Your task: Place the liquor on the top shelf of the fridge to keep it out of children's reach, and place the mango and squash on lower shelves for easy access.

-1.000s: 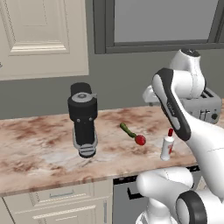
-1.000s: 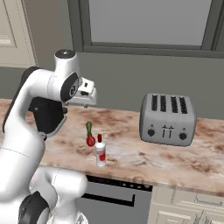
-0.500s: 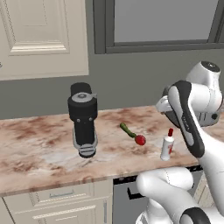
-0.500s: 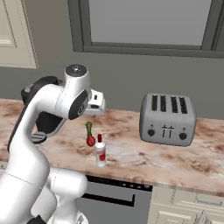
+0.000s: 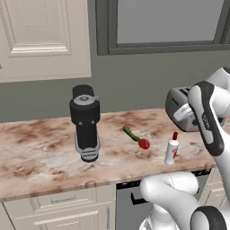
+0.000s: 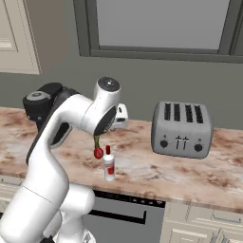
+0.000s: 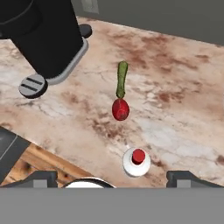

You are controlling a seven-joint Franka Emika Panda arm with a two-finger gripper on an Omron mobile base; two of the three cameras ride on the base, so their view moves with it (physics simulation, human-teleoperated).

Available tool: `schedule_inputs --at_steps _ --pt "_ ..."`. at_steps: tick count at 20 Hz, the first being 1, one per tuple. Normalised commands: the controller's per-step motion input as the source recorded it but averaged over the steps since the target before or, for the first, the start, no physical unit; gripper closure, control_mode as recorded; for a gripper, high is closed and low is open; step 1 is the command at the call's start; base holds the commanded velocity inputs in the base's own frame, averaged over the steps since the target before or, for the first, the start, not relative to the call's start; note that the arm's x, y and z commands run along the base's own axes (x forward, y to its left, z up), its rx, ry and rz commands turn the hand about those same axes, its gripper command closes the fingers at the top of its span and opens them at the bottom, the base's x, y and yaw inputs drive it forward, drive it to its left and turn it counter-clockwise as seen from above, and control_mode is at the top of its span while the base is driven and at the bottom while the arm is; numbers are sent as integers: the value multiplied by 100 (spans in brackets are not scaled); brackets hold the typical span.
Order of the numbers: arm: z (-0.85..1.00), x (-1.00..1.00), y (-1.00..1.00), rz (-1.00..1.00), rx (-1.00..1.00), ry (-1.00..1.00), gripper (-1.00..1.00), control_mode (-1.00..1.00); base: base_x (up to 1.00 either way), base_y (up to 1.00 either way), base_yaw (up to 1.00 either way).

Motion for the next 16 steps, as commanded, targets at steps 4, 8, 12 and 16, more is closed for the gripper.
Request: schedule_inputs --at_steps 4,8,12,16 --pt "-61 0 -34 21 9 -8 -100 -100 0 0 0" --pt "-55 0 -36 14 22 -20 -100 -100 0 0 0" --pt "-53 0 -37 9 31 -26 -100 -100 0 0 0" --pt "-8 0 -33 6 30 -22 -100 -100 0 0 0"
